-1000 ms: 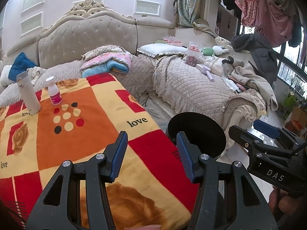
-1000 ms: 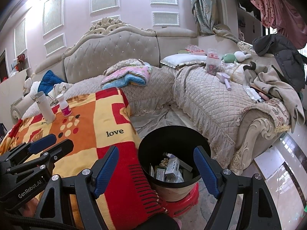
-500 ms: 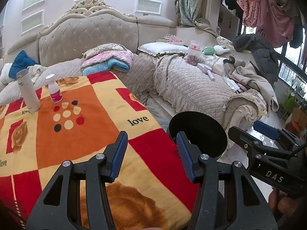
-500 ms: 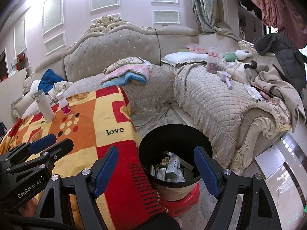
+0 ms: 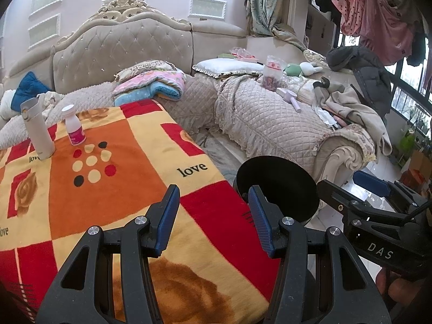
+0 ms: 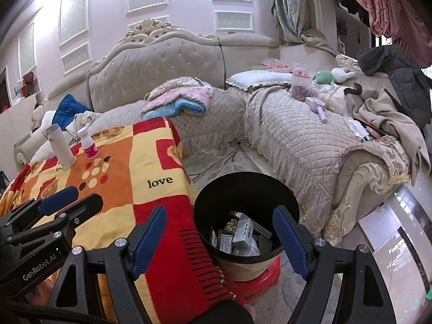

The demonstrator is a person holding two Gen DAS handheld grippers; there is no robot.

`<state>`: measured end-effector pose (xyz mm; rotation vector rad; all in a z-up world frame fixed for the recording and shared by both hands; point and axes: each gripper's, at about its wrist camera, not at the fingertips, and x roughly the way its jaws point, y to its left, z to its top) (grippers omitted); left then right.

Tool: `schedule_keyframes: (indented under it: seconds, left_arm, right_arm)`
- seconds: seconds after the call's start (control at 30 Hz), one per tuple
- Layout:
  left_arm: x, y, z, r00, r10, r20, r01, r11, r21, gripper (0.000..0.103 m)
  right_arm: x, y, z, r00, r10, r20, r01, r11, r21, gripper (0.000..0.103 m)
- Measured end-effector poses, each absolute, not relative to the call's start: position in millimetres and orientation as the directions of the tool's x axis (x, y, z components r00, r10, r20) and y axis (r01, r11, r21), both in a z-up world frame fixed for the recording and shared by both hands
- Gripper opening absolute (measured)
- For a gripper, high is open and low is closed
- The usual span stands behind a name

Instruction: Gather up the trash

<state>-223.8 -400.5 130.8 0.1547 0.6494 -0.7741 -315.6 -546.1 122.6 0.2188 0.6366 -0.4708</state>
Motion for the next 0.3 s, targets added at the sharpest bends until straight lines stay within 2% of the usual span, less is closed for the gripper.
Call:
schedule_keyframes:
  seconds: [0.2,0.3]
  left_arm:
    - [-218.9,-398.2,127.3,0.547,-0.598,-0.586,0.690,0.718,-0.089,0.052]
    - [-210.3,-391.1,123.3,0.527,-0.601,-0.601,0.684,0.719,-0.119,0.052]
  right_arm:
    - [-310.6,-544.2,120.6,0.698,-0.349,-0.625,0.479,0.877,0.044,0.079]
    - [-303.0,-540.9,119.9,0.697,-0.345,-0.629,0.470,0.882,0.037,0.079]
